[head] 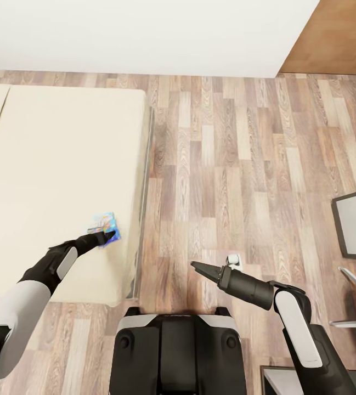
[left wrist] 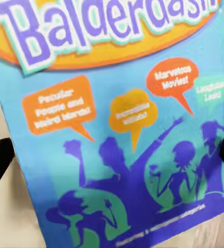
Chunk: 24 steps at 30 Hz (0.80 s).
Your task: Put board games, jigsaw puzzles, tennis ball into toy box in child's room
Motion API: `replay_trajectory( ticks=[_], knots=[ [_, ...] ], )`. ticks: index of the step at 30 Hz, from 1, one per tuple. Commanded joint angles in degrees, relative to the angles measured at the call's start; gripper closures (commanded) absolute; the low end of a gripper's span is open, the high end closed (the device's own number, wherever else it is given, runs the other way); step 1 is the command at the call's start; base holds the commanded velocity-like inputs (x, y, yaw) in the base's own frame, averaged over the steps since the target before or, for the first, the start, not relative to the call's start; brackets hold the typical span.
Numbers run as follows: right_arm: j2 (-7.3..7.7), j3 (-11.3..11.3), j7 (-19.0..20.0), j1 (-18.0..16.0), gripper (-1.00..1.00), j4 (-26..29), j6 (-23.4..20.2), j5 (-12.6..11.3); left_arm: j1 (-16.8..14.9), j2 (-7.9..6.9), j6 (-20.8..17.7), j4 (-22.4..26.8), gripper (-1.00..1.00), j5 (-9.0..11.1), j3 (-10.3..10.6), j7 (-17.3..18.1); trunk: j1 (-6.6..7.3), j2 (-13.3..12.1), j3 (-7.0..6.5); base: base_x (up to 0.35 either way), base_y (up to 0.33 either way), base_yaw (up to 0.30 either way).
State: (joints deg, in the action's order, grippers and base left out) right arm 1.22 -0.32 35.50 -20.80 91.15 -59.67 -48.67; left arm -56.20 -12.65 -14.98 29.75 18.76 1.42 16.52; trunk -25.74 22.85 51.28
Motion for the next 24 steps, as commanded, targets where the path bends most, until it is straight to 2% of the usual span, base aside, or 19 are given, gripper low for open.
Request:
replay_trajectory(
  ticks=[1, 15, 24],
  knots=[
    [0.01, 0.0, 0.4, 0.0, -1.0, 0.0, -0.2, 0.3, 0.0, -0.03, -0.4, 0.0, -1.0, 0.2, 0.3, 0.0, -0.04, 0.1, 0.06, 0.0, -0.226, 0.0],
    [-0.16, 0.1, -0.4, 0.0, -1.0, 0.0, -0.1, 0.3, 0.0, -0.01, -0.4, 0.0, -1.0, 0.2, 0.3, 0.0, -0.04, 0.1, 0.06, 0.0, -0.126, 0.0],
    [-0.08, 0.4, -0.4, 0.0, -1.0, 0.0, 3.5, 0.2, 0.0, -0.01, -0.4, 0.0, -1.0, 0.2, 0.3, 0.1, -0.04, 0.1, 0.06, 0.0, -0.093, 0.0]
  ],
)
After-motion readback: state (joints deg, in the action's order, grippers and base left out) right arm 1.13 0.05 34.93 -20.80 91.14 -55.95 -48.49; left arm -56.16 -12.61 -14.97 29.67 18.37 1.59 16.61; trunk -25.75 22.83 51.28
